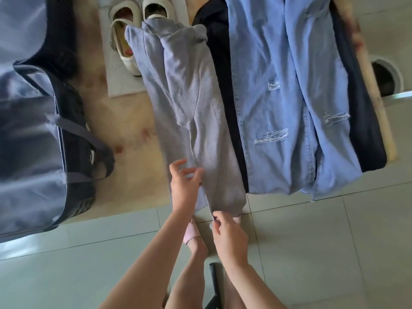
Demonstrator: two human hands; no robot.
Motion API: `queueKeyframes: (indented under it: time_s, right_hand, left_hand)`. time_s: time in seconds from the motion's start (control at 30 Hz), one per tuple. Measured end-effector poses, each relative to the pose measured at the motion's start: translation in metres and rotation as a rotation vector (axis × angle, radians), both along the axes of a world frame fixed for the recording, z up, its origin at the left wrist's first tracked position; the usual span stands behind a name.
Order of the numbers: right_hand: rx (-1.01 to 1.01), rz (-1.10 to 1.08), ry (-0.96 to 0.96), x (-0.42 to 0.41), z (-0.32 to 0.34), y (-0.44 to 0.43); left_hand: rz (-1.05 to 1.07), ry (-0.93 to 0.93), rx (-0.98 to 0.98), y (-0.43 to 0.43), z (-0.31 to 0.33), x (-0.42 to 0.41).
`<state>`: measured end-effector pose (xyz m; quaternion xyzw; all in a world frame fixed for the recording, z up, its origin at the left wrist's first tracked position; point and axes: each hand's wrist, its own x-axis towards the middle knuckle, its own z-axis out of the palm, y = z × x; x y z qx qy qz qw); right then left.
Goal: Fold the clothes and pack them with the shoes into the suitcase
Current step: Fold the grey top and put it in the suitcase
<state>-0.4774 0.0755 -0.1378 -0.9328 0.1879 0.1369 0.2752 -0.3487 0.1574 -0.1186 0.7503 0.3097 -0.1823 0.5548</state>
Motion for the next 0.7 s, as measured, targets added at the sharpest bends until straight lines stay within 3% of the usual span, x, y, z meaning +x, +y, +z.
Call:
queueKeyframes:
  time_s: [0.1,0.3,0.47,0.7]
  right_hand:
    - [0.051,-0.063,0.037,-0.001,-0.008,0.001]
    - [0.148,-0.352,-0.012,0.01,-0.002,-0.021]
    - [0.076,-0.396,-0.202,0.034,-0.005,-0.038]
    - [0.081,-0.386,-0.133,0.054,-0.015,-0.046]
  left_hand:
    - [-0.095,0.038,0.018,0.004,-0.006,-0.013]
    - [-0.034,-0.038,0.056,0.011,-0.013,-0.022]
    - [-0.052,-0.091,0.022,0.014,-0.013,-0.025]
    - [-0.247,-0.002,0.064,0.009,-0.011,-0.042]
